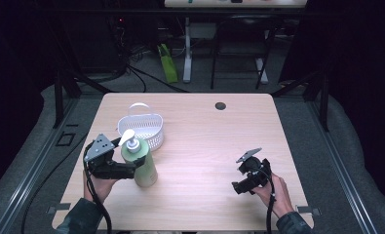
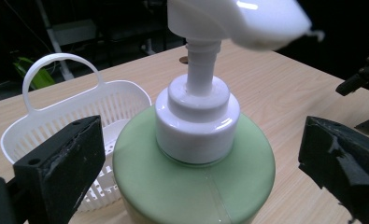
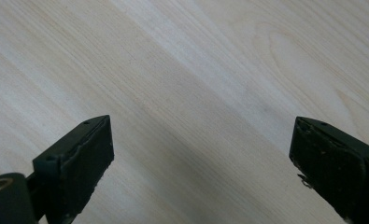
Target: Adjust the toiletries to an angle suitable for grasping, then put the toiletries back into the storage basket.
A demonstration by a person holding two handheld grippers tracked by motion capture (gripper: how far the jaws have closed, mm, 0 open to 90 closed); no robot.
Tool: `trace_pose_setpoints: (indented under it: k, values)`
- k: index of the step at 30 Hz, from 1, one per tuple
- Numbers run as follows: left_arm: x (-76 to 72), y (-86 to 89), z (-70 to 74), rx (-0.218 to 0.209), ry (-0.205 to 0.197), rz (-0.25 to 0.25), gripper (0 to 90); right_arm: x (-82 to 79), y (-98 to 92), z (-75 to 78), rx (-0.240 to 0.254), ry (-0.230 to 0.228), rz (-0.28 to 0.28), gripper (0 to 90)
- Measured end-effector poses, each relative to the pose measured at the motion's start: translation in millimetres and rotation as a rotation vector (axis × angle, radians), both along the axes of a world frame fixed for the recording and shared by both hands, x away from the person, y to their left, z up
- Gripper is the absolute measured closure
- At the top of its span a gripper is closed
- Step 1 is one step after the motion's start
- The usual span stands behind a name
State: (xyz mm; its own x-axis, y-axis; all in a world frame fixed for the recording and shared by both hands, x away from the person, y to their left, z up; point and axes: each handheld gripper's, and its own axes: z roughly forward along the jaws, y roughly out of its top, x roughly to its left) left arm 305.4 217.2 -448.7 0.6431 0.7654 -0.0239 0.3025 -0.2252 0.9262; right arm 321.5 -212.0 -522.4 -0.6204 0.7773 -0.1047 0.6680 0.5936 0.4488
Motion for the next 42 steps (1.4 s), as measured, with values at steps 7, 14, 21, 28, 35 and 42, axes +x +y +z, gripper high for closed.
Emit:
trace_pose_setpoints:
  k: [7,14,21,28,35,42]
  values:
    - [2.2,-0.7,3.5,-0.018,0.023,0.026,0.8,-0.6,0.9,-0.2,0.005,0.003,0.008,6.2]
    - [3.4,-2.6,11.6,-0.030,0.039,0.045,0.0,-0.4,1.3,-1.5,0.001,0.004,0.014,6.1]
    - [4.2,-3.9,17.0,-0.031,0.032,0.067,0.2,0.3,2.7,-1.6,0.003,0.010,0.010,6.2]
    - [0.9,-9.9,20.6,-0.037,-0.018,0.074,9.6,-1.5,-0.4,-2.4,-0.003,0.005,0.010,6.3]
    - [-4.8,-12.0,23.4,-0.068,-0.064,0.088,32.8,-1.8,-1.2,-2.7,-0.004,0.008,0.007,6.5]
    - [-7.8,-11.9,23.8,-0.093,-0.090,0.110,53.0,-2.3,-1.6,-3.0,-0.002,0.009,0.004,6.7]
